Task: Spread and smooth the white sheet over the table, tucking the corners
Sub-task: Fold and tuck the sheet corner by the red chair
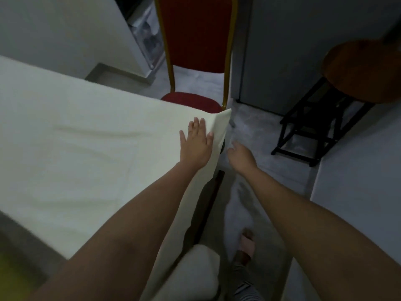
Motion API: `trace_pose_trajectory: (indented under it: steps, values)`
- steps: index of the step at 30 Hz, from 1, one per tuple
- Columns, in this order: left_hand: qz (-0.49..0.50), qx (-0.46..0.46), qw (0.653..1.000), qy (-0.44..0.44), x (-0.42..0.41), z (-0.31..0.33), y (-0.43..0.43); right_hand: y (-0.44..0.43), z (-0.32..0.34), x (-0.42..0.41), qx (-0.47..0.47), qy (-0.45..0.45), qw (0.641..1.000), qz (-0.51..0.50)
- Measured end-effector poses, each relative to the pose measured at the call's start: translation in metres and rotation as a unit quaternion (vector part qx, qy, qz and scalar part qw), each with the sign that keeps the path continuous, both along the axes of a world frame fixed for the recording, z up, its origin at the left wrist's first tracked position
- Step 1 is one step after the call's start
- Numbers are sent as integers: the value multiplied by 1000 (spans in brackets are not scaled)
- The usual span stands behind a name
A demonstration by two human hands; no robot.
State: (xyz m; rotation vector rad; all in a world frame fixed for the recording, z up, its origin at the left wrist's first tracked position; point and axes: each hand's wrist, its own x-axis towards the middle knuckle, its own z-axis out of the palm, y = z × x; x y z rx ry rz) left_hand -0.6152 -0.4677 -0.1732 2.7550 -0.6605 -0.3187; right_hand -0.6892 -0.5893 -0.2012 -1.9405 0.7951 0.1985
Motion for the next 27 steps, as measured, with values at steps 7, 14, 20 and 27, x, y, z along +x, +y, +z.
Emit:
trace_pose_trajectory:
  steps: [7,14,20,27]
  values:
    - [16,13,999,-26,-5,-5,1,-1,-10,58,132,-47,985,-98]
    - [28,7,999,-20,-4,-7,1,-7,-17,48,186,-44,971,-142]
    - [39,2,999,-6,-7,-2,-1,-41,-9,13,535,-31,822,-196]
    - [48,9,999,11,-10,5,-5,-56,9,6,570,-67,794,-199]
